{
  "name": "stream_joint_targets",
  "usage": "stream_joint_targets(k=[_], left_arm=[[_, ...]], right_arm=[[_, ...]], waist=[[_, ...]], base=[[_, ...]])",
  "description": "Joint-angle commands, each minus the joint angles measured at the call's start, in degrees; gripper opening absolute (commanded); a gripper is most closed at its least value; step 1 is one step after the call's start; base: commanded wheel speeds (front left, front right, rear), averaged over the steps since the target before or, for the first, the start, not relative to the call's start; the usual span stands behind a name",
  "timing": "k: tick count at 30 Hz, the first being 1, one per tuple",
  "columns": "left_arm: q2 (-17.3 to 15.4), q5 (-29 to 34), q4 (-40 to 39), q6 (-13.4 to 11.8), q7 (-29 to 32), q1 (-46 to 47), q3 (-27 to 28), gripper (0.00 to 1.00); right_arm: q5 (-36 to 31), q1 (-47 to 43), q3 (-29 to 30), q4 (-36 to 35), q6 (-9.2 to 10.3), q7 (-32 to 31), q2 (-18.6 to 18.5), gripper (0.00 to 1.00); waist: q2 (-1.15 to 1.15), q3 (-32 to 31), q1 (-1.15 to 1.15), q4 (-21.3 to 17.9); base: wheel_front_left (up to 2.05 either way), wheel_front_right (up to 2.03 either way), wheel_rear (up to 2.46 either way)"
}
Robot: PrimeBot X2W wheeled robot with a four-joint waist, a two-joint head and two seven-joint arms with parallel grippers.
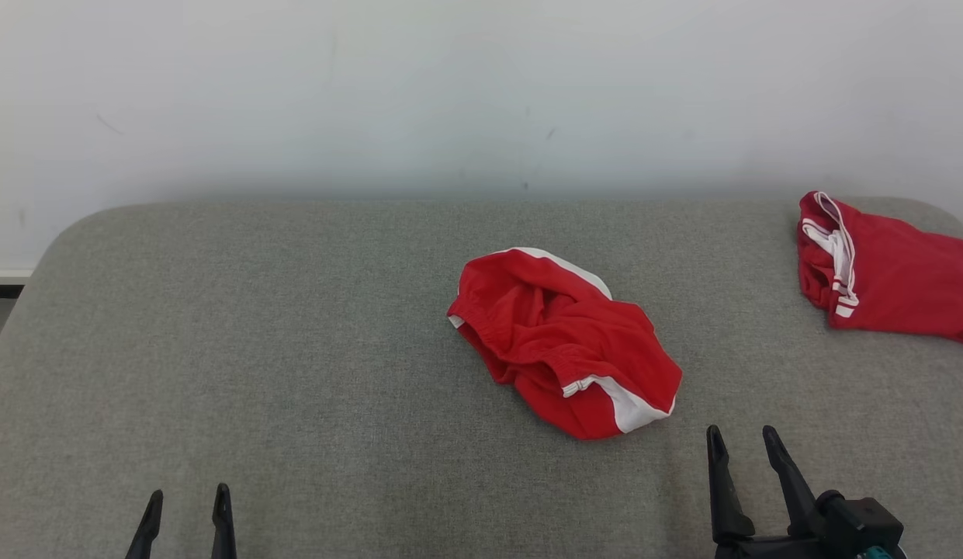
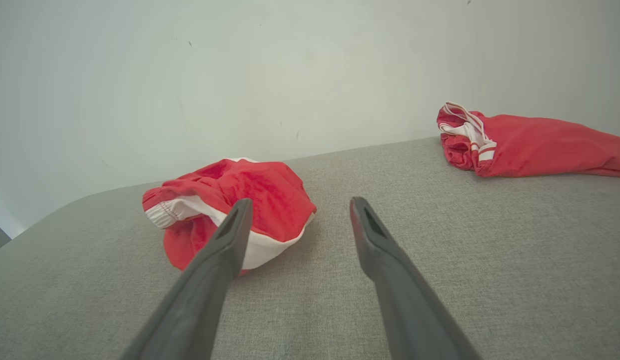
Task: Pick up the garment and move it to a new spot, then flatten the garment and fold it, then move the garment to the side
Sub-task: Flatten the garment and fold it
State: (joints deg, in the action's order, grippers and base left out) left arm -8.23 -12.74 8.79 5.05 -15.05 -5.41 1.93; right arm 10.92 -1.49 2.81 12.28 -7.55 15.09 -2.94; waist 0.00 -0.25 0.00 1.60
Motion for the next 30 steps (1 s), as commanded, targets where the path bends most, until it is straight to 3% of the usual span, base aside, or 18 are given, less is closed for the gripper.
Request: stream_joint_targets(k=[1,30], left_arm=[[0.38,0.62,0.19,0.28,-0.15,-0.09,0.4,1.0],[2.33,3.02,1.05,2.24,-0.16,0.91,3.03,1.0]], right_arm=[[-0.02,-0.45,-0.11,0.08,0.16,0.06,0.15,1.0],[-0.33,0.31,-0.11,0.63,0.16,0.06,0.15,1.0]], waist=[[0.0,0.06,0.0,0.06],[0.0,0.54,0.0,-0.01]], base=[[0.0,0.0,0.0],[0.0,0.0,0.0]])
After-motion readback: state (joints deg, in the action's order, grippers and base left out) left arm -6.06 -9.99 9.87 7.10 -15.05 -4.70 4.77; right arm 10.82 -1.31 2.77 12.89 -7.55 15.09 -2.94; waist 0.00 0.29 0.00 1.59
